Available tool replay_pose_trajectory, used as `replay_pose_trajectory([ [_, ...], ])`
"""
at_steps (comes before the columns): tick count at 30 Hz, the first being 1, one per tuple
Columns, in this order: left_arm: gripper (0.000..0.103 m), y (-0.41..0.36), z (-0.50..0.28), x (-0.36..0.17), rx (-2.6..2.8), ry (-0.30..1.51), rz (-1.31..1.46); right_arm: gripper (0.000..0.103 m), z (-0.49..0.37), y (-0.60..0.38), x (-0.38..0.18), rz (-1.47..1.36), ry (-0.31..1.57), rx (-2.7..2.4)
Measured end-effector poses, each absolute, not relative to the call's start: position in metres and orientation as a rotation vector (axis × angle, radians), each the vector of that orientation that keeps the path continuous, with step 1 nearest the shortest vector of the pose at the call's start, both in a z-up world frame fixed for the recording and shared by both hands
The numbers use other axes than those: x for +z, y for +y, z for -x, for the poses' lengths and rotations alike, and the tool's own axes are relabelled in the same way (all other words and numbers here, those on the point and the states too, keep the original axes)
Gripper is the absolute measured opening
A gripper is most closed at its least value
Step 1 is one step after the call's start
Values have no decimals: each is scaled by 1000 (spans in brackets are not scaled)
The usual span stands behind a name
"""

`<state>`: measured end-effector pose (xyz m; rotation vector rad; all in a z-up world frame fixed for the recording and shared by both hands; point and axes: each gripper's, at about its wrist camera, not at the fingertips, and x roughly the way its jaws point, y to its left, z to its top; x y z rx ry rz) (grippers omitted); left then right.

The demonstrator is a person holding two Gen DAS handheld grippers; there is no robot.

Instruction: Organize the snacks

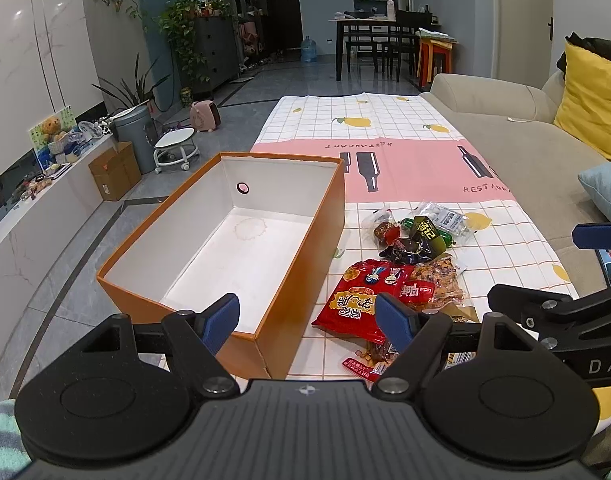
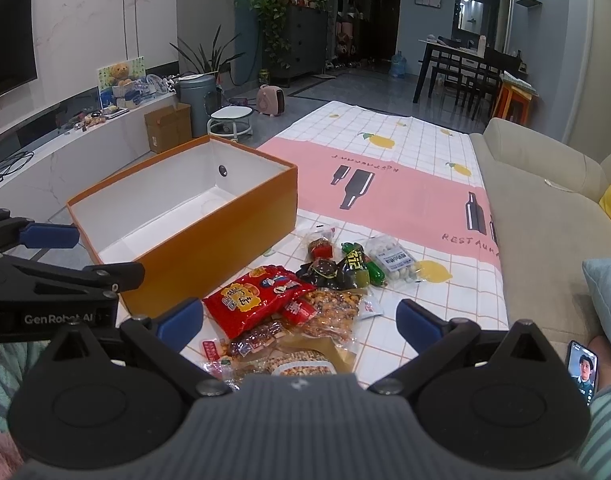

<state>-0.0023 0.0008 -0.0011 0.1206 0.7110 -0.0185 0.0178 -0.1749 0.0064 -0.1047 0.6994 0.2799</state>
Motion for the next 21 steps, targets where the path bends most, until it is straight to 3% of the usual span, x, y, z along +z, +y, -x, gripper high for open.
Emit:
replay_pose_trajectory([
  [21,90,2,2,-5,-21,727,-114,99,-23,-171,4,102,722,278],
])
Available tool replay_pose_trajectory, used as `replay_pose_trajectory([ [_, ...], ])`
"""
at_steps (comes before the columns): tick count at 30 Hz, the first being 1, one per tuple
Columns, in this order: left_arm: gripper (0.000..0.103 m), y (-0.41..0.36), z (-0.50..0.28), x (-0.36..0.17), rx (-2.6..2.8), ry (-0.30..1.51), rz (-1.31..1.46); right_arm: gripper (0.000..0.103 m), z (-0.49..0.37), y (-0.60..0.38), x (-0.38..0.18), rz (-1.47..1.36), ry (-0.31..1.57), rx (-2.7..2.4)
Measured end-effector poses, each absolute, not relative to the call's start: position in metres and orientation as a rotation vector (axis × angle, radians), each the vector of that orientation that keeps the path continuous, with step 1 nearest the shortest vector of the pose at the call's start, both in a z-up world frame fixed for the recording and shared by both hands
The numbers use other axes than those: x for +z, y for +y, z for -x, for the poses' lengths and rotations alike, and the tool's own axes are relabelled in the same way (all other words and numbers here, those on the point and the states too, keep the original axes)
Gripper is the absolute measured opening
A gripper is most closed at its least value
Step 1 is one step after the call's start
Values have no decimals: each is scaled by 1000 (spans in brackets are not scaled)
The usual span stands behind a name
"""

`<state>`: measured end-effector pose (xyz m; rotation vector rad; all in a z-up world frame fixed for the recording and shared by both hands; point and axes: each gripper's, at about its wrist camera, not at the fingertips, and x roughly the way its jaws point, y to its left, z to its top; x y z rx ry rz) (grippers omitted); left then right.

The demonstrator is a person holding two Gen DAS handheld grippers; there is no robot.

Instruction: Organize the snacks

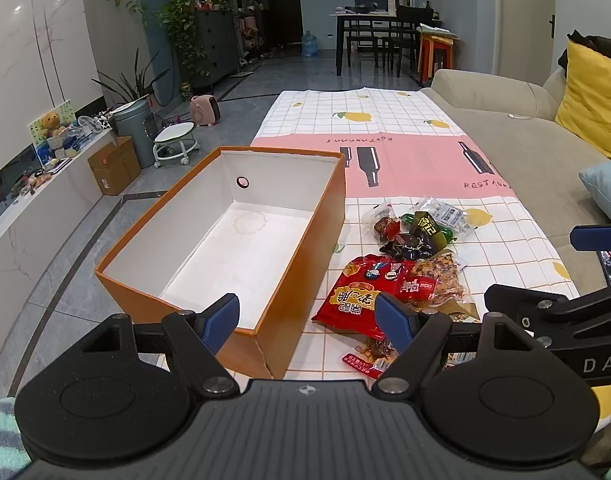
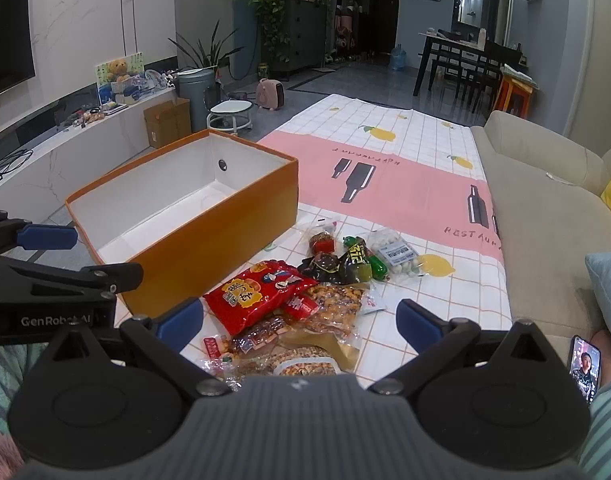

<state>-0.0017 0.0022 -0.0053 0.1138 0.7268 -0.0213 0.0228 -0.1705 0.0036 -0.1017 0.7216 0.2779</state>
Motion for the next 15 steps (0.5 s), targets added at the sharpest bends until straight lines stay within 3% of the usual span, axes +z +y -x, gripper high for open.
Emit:
replay_pose_trajectory([
  [15,90,0,1,-5,-26,737,-109,99,-24,-169,1,98,730,277],
])
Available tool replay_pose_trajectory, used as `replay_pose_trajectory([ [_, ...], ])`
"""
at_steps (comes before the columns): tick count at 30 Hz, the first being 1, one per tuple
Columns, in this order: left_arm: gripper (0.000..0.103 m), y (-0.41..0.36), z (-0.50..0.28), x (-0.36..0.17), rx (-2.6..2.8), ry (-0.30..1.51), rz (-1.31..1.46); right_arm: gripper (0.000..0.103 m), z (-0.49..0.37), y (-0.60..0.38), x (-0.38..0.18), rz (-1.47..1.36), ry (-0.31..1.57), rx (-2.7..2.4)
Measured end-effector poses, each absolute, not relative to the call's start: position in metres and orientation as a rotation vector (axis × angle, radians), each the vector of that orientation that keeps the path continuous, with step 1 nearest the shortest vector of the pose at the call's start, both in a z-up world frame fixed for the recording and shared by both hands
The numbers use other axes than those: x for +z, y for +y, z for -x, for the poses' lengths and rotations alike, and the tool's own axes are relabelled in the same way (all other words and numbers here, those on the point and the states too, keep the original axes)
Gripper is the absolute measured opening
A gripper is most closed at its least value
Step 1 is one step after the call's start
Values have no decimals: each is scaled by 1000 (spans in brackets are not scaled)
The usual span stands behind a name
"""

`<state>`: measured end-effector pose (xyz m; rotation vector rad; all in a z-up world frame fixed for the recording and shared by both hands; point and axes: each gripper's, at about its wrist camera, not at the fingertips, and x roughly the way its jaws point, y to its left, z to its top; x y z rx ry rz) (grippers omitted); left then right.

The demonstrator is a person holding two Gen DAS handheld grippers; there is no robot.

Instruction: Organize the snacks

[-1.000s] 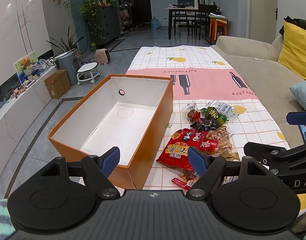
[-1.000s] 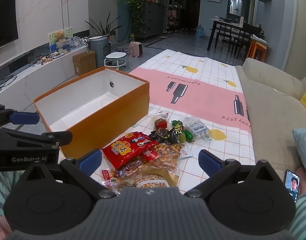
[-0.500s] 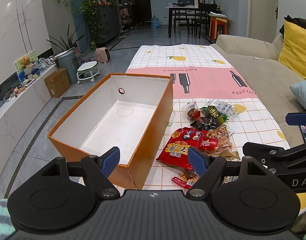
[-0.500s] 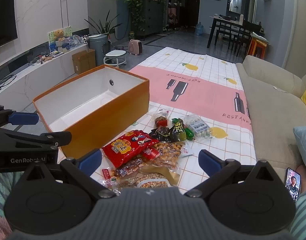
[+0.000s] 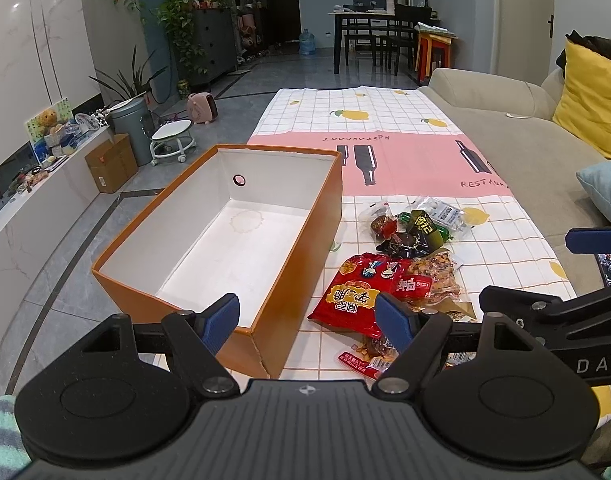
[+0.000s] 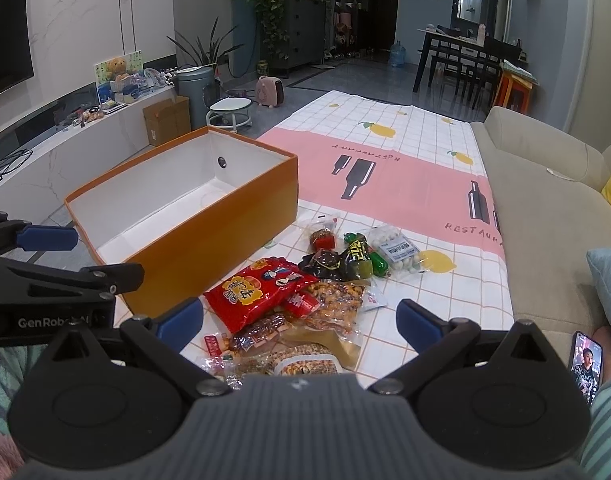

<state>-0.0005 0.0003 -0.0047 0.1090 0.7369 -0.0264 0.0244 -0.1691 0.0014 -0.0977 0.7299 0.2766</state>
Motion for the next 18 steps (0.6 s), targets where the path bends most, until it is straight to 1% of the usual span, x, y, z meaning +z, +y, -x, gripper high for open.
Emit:
replay_pose_trajectory([
  [18,90,-1,2,-5,-28,738,-108,99,-24,-168,0,93,738,282],
])
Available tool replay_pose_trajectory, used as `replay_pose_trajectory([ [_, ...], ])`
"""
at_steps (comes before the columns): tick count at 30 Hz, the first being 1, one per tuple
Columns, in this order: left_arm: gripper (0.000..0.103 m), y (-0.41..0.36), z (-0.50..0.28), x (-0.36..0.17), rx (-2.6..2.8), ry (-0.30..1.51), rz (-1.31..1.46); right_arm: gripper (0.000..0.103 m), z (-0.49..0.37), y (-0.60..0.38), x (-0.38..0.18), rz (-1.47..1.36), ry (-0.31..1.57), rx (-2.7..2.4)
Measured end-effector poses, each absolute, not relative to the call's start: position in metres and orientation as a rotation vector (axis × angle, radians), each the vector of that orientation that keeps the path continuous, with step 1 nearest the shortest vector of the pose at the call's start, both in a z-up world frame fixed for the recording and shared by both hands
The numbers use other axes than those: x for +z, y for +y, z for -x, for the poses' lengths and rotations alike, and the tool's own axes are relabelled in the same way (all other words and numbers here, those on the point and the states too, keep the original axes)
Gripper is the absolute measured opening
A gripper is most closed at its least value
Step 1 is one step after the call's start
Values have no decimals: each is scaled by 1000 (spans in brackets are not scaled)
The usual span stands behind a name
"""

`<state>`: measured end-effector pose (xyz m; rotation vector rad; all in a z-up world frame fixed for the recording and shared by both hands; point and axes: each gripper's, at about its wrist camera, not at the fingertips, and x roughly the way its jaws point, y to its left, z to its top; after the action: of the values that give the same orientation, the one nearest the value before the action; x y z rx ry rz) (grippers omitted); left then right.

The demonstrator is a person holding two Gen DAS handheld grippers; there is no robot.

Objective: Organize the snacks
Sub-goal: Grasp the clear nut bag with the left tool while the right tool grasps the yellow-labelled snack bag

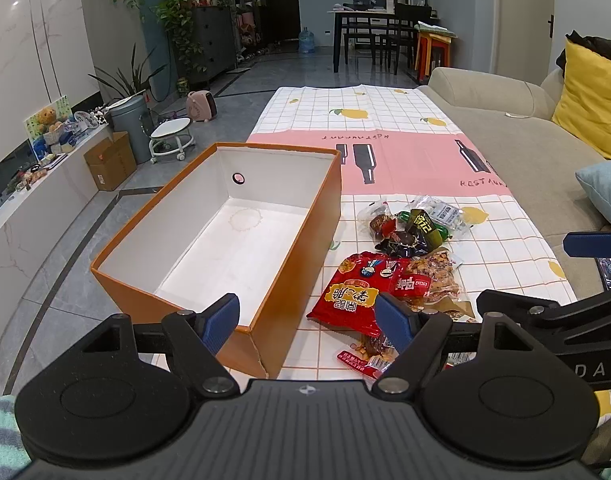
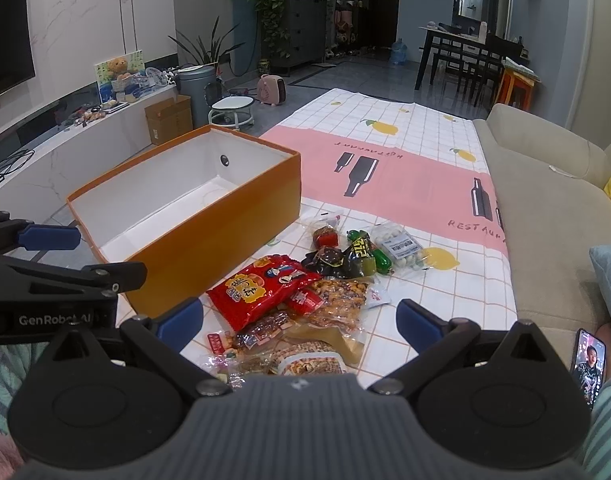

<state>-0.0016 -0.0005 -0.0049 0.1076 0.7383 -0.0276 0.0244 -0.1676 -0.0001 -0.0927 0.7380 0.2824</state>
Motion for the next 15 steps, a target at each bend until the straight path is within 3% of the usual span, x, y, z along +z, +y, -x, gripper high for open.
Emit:
replay_pose_trajectory([
  [8,90,-4,4,-5,-37,743,-107,99,-24,-172,-2,73,743,267],
  [15,77,-11,2,-5,-131,761,-106,99,-26,-182,-9,47,749,271],
])
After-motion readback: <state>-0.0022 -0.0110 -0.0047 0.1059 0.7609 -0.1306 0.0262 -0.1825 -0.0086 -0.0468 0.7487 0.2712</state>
